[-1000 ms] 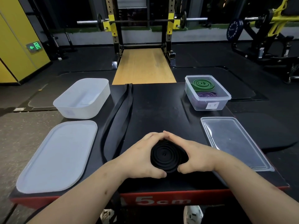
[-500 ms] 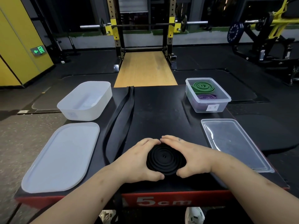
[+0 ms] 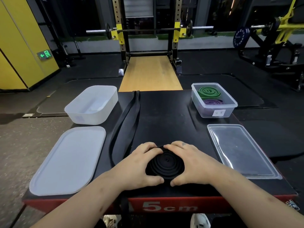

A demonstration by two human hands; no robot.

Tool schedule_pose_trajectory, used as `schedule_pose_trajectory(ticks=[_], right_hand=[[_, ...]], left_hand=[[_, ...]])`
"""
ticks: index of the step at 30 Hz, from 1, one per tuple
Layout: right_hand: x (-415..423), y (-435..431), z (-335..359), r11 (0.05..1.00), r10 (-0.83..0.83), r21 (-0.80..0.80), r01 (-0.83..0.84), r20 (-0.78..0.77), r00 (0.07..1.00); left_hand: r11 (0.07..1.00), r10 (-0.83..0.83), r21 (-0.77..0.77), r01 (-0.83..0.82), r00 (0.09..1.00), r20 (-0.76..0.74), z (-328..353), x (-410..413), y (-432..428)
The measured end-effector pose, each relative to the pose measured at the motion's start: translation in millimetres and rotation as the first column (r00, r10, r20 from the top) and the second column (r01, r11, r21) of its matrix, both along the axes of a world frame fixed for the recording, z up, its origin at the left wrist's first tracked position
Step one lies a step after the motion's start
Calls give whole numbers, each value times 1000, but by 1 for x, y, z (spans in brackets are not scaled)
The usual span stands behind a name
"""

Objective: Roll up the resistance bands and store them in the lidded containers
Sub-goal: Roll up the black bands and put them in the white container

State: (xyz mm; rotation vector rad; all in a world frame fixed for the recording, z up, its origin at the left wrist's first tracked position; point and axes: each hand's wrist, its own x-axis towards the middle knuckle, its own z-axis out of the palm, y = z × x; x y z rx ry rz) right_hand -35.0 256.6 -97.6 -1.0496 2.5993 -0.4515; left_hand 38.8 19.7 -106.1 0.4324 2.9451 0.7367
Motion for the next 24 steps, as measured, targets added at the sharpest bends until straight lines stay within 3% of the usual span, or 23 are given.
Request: schedule_pose_trajectory(ticks=[7,21,24], right_hand=[[5,-3,6,999,12,46,-10,-35,999],[0,-3,6,992,43,119,-41,-20,999],[-3,-4,7,982,73,179,-62,-54,996]], left_hand=[[1000,-2,-1,2,998,-63,-4,0,-1],[999,16,-40,-16,1000,-19,-3,0,-5],[996,-8,-94,-2,994,-110,-1,2,-6]])
